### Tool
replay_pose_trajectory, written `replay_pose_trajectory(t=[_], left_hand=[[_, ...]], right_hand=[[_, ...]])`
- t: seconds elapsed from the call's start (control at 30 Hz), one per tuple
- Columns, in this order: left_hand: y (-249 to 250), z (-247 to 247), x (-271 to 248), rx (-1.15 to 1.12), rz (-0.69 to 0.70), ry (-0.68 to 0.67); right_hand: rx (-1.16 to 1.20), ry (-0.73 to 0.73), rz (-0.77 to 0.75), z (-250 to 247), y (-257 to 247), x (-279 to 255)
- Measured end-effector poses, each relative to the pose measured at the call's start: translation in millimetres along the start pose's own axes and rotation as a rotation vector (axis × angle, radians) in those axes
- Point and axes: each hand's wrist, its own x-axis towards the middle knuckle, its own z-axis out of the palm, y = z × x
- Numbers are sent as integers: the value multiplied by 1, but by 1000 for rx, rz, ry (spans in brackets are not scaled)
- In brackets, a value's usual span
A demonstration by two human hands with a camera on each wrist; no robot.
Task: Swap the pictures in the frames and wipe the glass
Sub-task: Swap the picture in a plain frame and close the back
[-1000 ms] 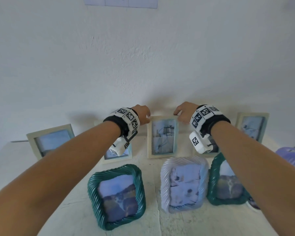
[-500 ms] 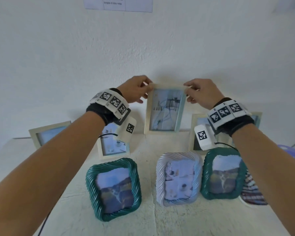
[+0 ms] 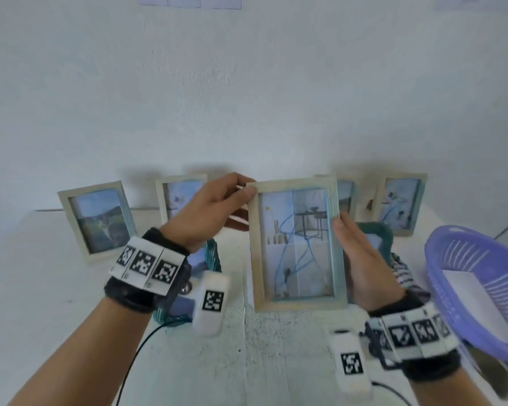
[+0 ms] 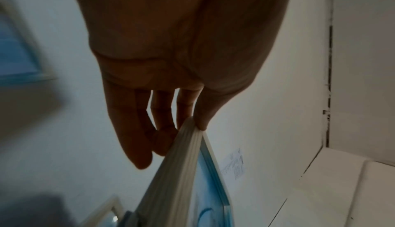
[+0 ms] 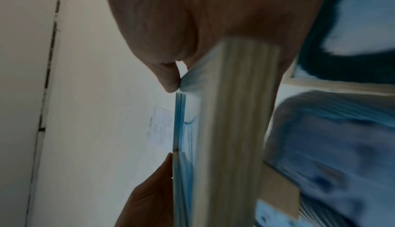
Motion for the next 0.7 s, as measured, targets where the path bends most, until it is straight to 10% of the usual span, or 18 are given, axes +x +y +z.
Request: replay_pose_trajectory(t=[0.7], left_hand=[[-97,208,-149,-2,-253,195]], right_hand=[[364,-43,445,-35,99,-145]])
